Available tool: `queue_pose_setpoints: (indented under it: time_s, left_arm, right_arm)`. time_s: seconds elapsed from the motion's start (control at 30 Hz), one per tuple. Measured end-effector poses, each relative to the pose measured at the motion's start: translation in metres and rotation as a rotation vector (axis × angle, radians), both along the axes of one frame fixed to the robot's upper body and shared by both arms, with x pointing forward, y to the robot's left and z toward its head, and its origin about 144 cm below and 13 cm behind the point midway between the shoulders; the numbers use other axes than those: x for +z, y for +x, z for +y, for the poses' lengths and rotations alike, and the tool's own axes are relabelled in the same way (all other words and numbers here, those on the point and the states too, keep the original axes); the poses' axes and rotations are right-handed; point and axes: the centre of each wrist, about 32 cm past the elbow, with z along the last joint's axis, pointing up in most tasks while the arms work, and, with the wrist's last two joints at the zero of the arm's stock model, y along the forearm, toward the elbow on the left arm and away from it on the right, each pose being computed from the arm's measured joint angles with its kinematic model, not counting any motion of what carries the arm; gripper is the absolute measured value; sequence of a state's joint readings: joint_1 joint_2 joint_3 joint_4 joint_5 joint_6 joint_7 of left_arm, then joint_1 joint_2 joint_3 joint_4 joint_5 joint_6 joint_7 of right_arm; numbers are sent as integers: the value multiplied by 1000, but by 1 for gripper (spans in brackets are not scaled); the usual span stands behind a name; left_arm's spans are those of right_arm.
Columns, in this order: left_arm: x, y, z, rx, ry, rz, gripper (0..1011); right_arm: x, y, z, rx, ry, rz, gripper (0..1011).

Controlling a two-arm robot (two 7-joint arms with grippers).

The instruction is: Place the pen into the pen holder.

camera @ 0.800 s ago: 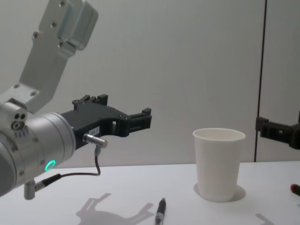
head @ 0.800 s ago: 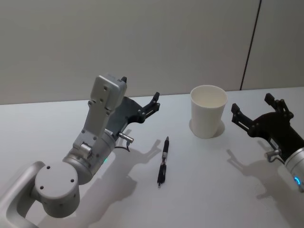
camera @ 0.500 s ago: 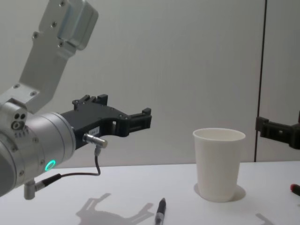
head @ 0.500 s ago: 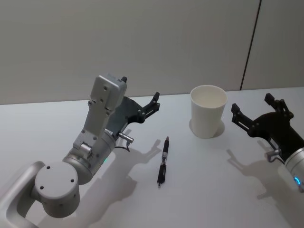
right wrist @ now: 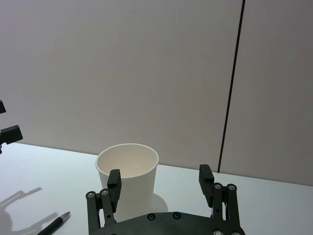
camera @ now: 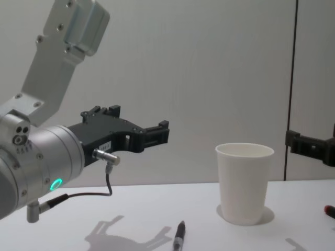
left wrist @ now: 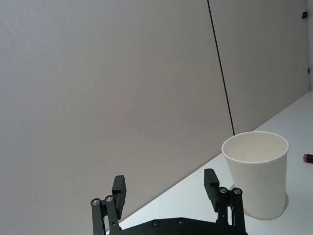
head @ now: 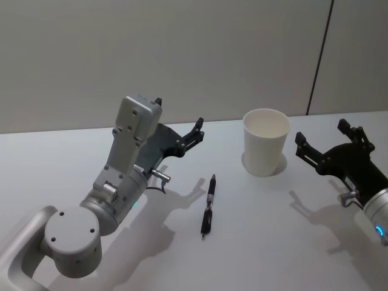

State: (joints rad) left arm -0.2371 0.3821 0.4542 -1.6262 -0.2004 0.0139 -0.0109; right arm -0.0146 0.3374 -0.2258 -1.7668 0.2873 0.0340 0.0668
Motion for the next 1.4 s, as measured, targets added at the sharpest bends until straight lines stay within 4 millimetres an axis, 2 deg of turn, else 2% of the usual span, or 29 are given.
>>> queue_pose_setpoints:
  time_s: [0.73, 1.13, 1.4]
  left_arm:
    - [0, 0, 0, 0, 0, 0, 999]
    - [0, 0, 0, 0, 0, 0, 1000]
    - [0, 0, 0, 0, 0, 0, 1000]
  right_arm:
    - [3, 4, 0, -1, -23, 14, 1001]
    - [22, 23, -1, -21, -138, 120, 1001]
    - [43, 41, -14, -33, -194, 224, 1001]
